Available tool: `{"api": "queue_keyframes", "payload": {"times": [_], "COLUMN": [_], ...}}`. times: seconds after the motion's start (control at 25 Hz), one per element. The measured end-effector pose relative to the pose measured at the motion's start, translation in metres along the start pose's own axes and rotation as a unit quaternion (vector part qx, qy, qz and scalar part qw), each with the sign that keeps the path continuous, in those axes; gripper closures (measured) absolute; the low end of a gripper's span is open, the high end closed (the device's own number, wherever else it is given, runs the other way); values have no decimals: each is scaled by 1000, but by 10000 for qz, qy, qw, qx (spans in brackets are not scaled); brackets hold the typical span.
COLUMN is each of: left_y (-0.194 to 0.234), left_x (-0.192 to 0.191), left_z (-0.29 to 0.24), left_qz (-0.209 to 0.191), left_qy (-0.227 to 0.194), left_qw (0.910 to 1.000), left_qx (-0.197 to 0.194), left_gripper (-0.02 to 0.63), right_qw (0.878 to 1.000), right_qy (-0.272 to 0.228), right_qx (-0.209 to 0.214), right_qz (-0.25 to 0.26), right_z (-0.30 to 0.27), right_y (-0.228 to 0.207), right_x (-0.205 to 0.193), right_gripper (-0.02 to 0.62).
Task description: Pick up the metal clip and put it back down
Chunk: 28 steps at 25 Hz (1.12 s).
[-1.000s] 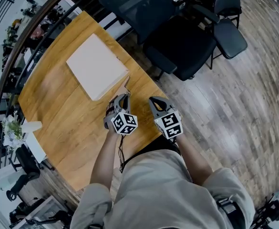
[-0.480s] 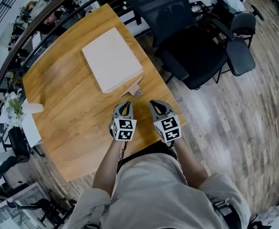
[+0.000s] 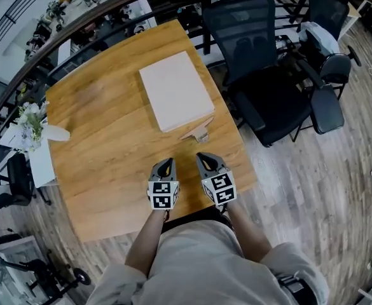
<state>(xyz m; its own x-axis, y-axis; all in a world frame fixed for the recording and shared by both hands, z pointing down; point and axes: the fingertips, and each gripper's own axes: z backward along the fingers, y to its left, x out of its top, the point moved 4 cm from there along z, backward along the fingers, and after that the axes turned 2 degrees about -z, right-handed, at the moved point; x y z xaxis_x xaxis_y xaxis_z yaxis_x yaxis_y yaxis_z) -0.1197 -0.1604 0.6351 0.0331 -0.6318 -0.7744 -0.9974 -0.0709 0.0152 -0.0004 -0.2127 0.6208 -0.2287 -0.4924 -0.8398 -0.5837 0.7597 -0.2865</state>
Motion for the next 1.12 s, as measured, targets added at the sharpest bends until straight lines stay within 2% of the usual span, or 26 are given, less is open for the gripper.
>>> {"api": "queue_keyframes", "payload": {"times": [0.2, 0.48, 0.76, 1.12], "left_y": [23, 57, 86, 101], "left_x": [-3, 13, 46, 92], "left_z": [37, 90, 135, 184], "left_qz": [303, 605, 842, 575], "left_qy": [-301, -804, -1484, -2268], "left_qw": [9990, 9945, 9845, 9714], "left_qx": [157, 300, 402, 392], "left_gripper": [583, 583, 583, 583], "right_qw": [9999, 9988, 9946, 9809], "right_qy": [-57, -222, -758, -1682], "right_qx": [44, 80, 114, -241], "right_qz": [125, 435, 704, 951], "right_z": [-5, -5, 6, 43], "right_y": [34, 83, 124, 148], "right_x": [6, 31, 74, 146], "right_gripper": [568, 569, 569, 569]}}
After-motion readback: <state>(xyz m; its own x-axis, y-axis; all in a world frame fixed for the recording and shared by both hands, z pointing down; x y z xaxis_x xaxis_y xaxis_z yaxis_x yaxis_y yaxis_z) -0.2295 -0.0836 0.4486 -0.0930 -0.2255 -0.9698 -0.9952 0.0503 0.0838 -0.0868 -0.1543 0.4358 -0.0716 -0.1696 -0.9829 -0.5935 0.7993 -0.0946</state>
